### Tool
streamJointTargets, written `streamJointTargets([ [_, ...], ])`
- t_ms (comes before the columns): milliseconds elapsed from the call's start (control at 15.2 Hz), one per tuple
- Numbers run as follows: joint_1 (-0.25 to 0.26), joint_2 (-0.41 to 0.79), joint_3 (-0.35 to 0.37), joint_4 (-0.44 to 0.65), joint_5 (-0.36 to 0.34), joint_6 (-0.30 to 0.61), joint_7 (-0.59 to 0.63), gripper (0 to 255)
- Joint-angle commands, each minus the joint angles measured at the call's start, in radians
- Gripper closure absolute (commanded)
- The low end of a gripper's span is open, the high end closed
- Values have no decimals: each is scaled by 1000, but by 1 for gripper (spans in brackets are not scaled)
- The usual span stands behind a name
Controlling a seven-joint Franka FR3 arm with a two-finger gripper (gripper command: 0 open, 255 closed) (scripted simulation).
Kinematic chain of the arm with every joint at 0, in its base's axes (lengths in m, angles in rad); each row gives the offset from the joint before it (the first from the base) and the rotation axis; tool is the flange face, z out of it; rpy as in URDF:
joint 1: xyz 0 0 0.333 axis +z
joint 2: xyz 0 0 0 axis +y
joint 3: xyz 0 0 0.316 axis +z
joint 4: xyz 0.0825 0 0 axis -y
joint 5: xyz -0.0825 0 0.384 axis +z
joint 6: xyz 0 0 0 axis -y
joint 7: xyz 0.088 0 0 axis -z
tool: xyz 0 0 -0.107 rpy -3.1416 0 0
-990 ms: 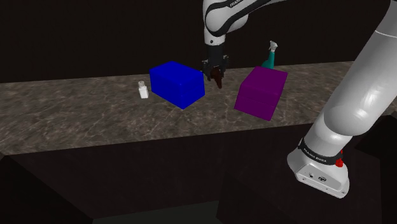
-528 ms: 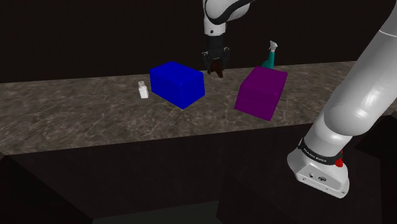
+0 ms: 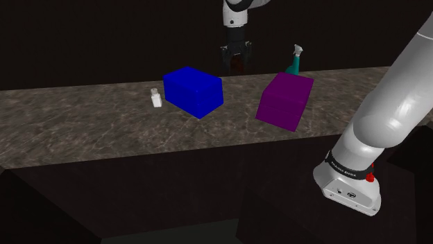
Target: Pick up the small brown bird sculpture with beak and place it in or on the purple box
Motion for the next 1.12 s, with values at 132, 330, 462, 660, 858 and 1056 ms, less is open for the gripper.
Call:
streamJointTargets([
  [132, -8, -36, -9, -9, -1, -27, -17, 255],
  [330, -30, -127, -37, -111, -9, -15, -64, 255],
  [462, -45, -185, -57, -172, -17, -11, -97, 255],
  [660, -69, -270, -91, -256, -36, -10, -146, 255],
  [858, -96, -351, -127, -331, -60, -14, -197, 255],
  [1056, -126, -427, -167, -395, -92, -23, -250, 255],
])
